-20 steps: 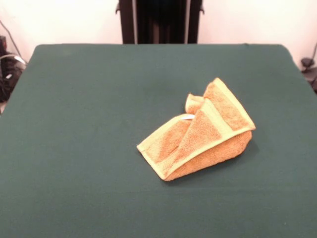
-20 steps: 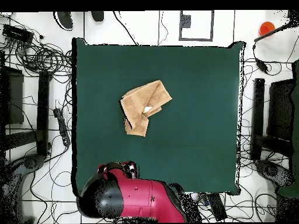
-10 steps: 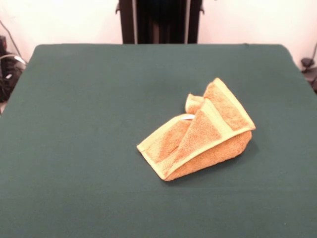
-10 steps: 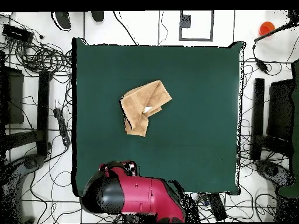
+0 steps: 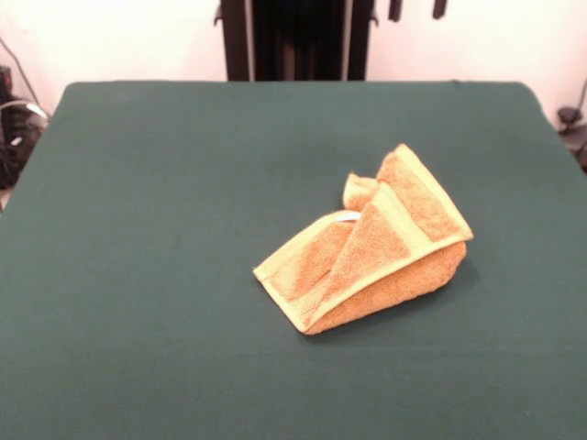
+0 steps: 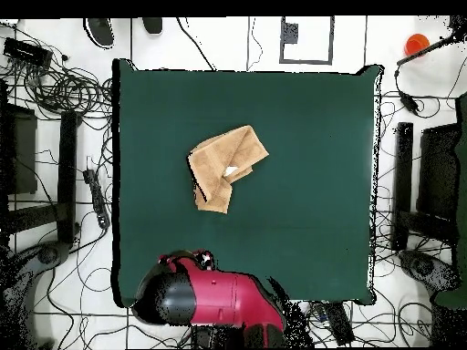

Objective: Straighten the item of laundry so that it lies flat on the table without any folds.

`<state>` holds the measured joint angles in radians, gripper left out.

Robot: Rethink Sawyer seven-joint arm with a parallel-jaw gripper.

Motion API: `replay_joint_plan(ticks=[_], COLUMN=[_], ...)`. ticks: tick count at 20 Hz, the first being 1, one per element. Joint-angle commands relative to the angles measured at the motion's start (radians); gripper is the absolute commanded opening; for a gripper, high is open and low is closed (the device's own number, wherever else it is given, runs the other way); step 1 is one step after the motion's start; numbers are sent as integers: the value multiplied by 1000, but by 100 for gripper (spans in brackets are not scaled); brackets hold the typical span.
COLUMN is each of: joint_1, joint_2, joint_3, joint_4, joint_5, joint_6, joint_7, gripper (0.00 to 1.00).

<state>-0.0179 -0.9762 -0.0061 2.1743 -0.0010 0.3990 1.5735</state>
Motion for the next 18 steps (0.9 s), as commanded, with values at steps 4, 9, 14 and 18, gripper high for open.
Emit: replay_joint_plan(ticks=[4, 9, 14, 18], joint_1=[30, 29, 27, 26], joint_2=[83, 108, 132, 154], joint_3=[-17, -17, -15, -11], joint_4=[-24, -26, -28, -24], joint_5=[-30, -35, -36, -34], joint_6=[-51, -72, -91, -117], joint_7=[179, 171, 165, 164], gripper=[100, 100, 100, 100])
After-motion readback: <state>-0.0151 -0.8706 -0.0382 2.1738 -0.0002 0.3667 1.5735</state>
